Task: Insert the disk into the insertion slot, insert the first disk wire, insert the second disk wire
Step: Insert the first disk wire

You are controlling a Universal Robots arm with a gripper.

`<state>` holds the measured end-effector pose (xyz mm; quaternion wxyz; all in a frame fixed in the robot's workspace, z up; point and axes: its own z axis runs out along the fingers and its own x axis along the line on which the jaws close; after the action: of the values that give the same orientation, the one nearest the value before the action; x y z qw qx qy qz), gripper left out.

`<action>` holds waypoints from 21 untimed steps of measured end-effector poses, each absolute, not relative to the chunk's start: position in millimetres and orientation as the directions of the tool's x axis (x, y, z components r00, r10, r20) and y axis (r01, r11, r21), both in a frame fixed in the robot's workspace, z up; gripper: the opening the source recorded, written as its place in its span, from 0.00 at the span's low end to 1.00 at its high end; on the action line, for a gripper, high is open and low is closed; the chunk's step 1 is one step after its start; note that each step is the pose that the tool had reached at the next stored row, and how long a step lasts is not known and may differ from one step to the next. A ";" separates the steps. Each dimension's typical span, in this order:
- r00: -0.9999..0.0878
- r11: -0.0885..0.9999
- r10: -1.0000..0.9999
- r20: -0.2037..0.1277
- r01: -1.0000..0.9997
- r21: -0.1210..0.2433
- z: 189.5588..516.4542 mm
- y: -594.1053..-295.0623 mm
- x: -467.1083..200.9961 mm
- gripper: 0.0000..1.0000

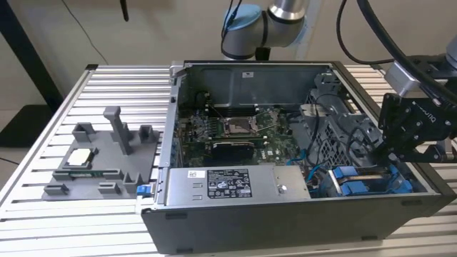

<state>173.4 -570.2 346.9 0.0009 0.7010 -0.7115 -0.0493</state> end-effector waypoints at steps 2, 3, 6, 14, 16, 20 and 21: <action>-0.017 0.012 -0.998 -0.068 -0.997 0.071 345.9 -571.0 173.9 0.20; -0.017 0.012 -0.998 -0.068 -0.997 0.071 345.4 -571.4 173.9 0.20; -0.017 0.012 -0.998 -0.068 -0.997 0.071 344.1 -573.0 174.2 0.20; -0.017 0.012 -0.998 -0.067 -0.997 0.071 339.6 -574.0 174.3 0.20; -0.017 0.012 -0.998 -0.068 -0.997 0.071 338.8 -574.0 174.3 0.20; -0.017 0.012 -0.997 -0.076 -0.997 0.071 337.2 -574.0 174.4 0.20; -0.017 0.012 -0.997 -0.078 -0.997 0.072 337.0 -574.1 174.5 0.20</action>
<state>174.5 -574.1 337.0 -0.0027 0.7009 -0.7112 -0.0529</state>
